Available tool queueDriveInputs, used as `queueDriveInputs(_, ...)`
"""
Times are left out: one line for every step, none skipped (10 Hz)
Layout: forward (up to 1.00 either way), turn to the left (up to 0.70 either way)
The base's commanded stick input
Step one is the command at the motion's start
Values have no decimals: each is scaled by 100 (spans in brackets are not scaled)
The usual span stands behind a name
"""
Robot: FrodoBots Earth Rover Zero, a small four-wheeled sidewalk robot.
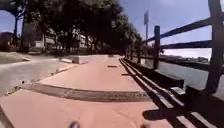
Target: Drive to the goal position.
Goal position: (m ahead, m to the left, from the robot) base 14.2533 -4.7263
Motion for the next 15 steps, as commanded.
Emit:
queueDriveInputs(85, 0)
queueDriveInputs(85, 0)
queueDriveInputs(85, 0)
queueDriveInputs(85, 0)
queueDriveInputs(85, 0)
queueDriveInputs(85, 0)
queueDriveInputs(85, 0)
queueDriveInputs(85, 0)
queueDriveInputs(85, 0)
queueDriveInputs(85, 0)
queueDriveInputs(85, 0)
queueDriveInputs(85, 0)
queueDriveInputs(85, 0)
queueDriveInputs(85, 0)
queueDriveInputs(85, 0)
